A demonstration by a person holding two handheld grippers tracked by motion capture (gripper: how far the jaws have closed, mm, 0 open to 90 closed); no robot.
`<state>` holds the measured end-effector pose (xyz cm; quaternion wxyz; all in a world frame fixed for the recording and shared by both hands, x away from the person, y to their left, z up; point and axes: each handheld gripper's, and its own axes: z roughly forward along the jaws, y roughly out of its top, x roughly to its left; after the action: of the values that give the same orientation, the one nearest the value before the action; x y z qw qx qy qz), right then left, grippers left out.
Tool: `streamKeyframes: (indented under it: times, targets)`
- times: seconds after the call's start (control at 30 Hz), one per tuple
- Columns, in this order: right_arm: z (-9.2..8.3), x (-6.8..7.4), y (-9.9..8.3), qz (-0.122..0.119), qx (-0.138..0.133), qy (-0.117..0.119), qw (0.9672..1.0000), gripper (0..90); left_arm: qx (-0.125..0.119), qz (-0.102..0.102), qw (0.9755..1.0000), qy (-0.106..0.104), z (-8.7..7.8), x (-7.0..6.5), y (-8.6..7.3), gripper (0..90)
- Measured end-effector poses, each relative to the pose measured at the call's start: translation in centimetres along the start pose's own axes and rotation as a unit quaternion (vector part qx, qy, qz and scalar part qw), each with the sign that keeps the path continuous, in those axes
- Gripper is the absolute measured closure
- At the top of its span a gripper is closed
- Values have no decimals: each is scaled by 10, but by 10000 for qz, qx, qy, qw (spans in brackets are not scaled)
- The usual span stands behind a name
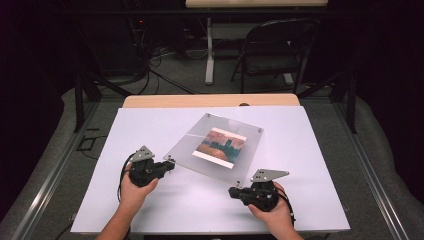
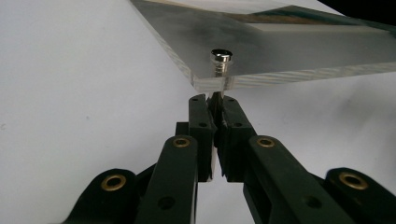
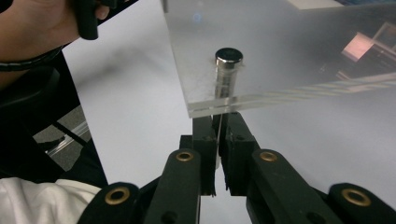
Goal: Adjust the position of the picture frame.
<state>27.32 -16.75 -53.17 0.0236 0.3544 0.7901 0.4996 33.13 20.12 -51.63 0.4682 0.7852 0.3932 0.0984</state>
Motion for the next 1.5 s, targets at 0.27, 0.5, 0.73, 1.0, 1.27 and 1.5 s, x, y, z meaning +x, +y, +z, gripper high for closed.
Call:
streamKeyframes:
  times: [0.27, 0.5, 0.73, 1.0, 1.27, 1.5]
  targets:
    - [-7, -14, 0, 136, -67, -268, 9995, 852, 15, -9, 9999, -107, 0, -11, -5, 852]
    - [-12, -26, 0, 190, -101, -547, 9983, 852, 14, 44, 9997, -239, -1, -23, -7, 852]
    - [-12, -42, 0, 336, -84, -825, 9960, 850, 111, 127, 9992, -355, 2, -33, -11, 852]
    - [-9, -43, 1, 329, -80, -890, 9955, 849, 109, 51, 9995, -281, 5, -29, -13, 852]
    - [-1, -53, 7, 341, -119, -1006, 9943, 847, 126, -57, 9996, -234, 16, -22, -9, 852]
    - [2, -67, 16, 476, -239, -1117, 9923, 843, 55, -184, 9997, -138, 27, -16, -1, 851]
